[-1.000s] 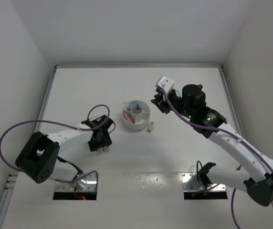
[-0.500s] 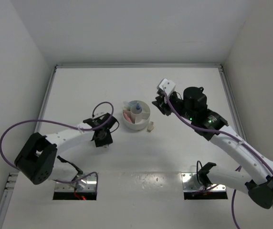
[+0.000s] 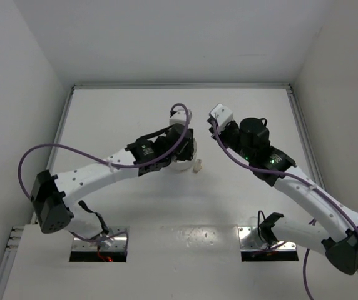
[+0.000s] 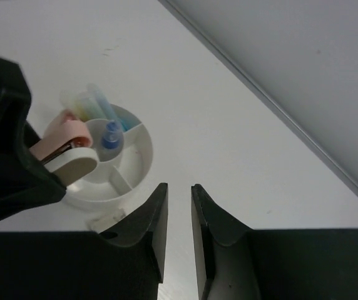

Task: Sort the stationery into containers
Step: Pick up the stapler from the center of the board, then place the stapler in the storage box.

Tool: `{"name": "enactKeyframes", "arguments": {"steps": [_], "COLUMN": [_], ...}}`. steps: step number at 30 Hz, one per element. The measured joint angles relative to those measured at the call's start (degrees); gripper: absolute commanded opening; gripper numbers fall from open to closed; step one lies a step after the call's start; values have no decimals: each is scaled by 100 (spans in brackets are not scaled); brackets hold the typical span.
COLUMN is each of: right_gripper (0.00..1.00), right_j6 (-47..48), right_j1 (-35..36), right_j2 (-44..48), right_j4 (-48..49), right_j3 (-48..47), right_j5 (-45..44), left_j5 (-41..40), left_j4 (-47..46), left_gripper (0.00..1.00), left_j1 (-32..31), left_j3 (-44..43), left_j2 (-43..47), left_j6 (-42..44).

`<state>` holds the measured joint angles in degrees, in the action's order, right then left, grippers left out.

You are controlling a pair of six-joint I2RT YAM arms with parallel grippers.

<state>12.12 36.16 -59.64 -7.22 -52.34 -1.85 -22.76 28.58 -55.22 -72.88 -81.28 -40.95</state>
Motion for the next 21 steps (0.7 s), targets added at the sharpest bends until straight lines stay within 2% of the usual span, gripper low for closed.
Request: {"name": "enactKeyframes", "arguments": {"steps": [2,7,13,21], "right_gripper": [19,18,18,18], "right_j6": [87,175,205,232], "right_j1": [-26,-52,-74,-116], "right_j2": [31,37,37,144], "right_j4": [162,396,527,660], "right_j3": [129,376,400,511], "right_j5": [-260,-704,-881,-1051], "left_j5": [-317,-1615,-2850,-4385], "left_j4": [-238,-39,46,50], "left_gripper": [0,0,0,0], "left_j1": [-48,-313,-1088,-1408], "left_j3": [151,118,-326,-428], "left_j2": [-144,-785,-1456,-1838], "left_j6": [83,-815,-1613,-2323]}}
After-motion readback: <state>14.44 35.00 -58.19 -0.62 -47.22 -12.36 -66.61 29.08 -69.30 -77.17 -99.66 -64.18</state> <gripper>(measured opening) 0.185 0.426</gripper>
